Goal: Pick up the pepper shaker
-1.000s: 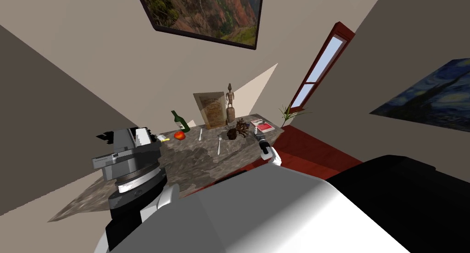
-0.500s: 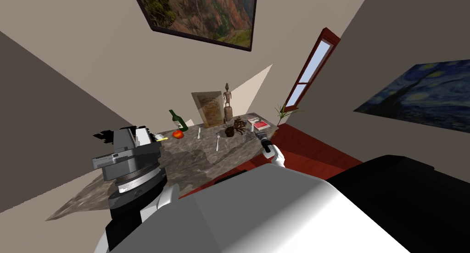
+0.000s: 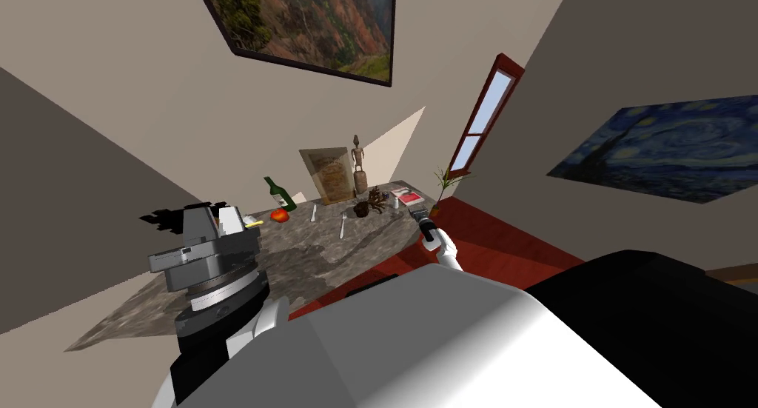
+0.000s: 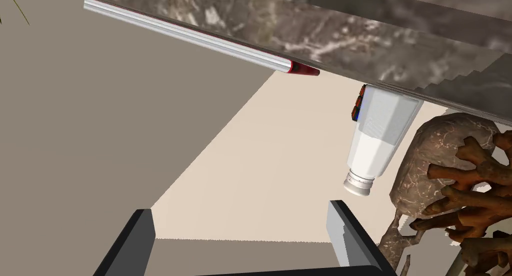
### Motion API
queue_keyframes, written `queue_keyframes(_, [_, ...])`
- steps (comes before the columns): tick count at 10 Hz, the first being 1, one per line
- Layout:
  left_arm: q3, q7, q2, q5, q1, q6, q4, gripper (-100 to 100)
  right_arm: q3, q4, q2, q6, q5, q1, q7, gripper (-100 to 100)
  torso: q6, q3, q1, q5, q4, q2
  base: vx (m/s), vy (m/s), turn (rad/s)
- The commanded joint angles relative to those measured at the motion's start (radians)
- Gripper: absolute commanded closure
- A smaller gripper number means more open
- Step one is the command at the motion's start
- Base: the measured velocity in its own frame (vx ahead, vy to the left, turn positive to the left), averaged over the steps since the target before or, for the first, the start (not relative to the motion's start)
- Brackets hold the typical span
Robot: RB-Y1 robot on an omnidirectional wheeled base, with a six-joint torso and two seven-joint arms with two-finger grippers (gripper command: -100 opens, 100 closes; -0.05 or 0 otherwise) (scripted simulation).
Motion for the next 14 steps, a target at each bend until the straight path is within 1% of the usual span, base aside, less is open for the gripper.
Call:
queue_keyframes(1, [0.0, 0.0, 0.0, 0.0, 0.0, 0.0, 0.0, 0, -0.019, 0.009, 0.022, 0.016, -0.014, -0.024, 0.009, -100, 0.0, 0.0, 0.0, 0.0, 0.0, 0.0, 0.047, 0.093, 0.335])
queue_keyframes(3, [0.0, 0.0, 0.0, 0.0, 0.0, 0.0, 0.0, 0, -0.046, 0.021, 0.064, 0.037, -0.035, -0.045, 0.018, -100, 0.0, -0.006, 0.009, 0.002, -0.002, -0.01, 0.132, 0.099, 0.254])
queue_keyframes(4, [0.0, 0.0, 0.0, 0.0, 0.0, 0.0, 0.0, 0, -0.052, 0.023, 0.078, 0.041, -0.039, -0.049, 0.019, -100, 0.001, -0.007, 0.007, 0.002, -0.003, -0.012, 0.112, 0.023, 0.106])
queue_keyframes(5, [0.0, 0.0, 0.0, 0.0, 0.0, 0.0, 0.0, 0, -0.064, 0.026, 0.109, 0.047, -0.045, -0.056, 0.023, -100, 0.001, -0.007, 0.004, 0.001, -0.003, -0.011, 0.12, 0.005, 0.104])
queue_keyframes(7, [0.0, 0.0, 0.0, 0.0, 0.0, 0.0, 0.0, 0, -0.073, 0.028, 0.147, 0.052, -0.05, -0.065, 0.025, -100, 0.001, -0.007, 0.0, 0.0, -0.003, -0.011, 0.105, -0.048, 0.073])
queue_keyframes(8, [0.0, 0.0, 0.0, 0.0, 0.0, 0.0, 0.0, 0, -0.061, 0.019, 0.129, 0.057, -0.05, -0.057, 0.02, -100, 0.001, -0.006, -0.001, 0.0, -0.003, -0.01, 0.044, -0.028, 0.019])
queue_keyframes(9, [0.0, 0.0, 0.0, 0.0, 0.0, 0.0, 0.0, 0, -0.061, 0.018, 0.131, 0.06, -0.051, -0.057, 0.02, 0, 0.002, -0.005, 0.0, 0.0, -0.002, -0.007, 0.009, -0.005, -0.002])
queue_keyframes(10, [0.0, 0.0, 0.0, 0.0, 0.0, 0.0, 0.0, 0, -0.061, 0.018, 0.131, 0.059, -0.051, -0.057, 0.02, -100, 0.002, -0.003, 0.001, 0.001, -0.002, -0.005, 0.0, 0.0, 0.0])
queue_keyframes(11, [0.0, 0.0, 0.0, 0.0, 0.0, 0.0, 0.0, 0, -0.061, 0.018, 0.131, 0.059, -0.051, -0.057, 0.02, 100, 0.002, -0.002, 0.002, 0.001, -0.001, -0.004, 0.0, 0.0, 0.0])
queue_keyframes(14, [0.0, 0.0, 0.0, 0.0, 0.0, 0.0, 0.0, 0, -0.061, 0.018, 0.131, 0.059, -0.051, -0.057, 0.02, 100, 0.001, -0.002, 0.001, 0.001, -0.001, -0.004, 0.0, 0.0, 0.0])
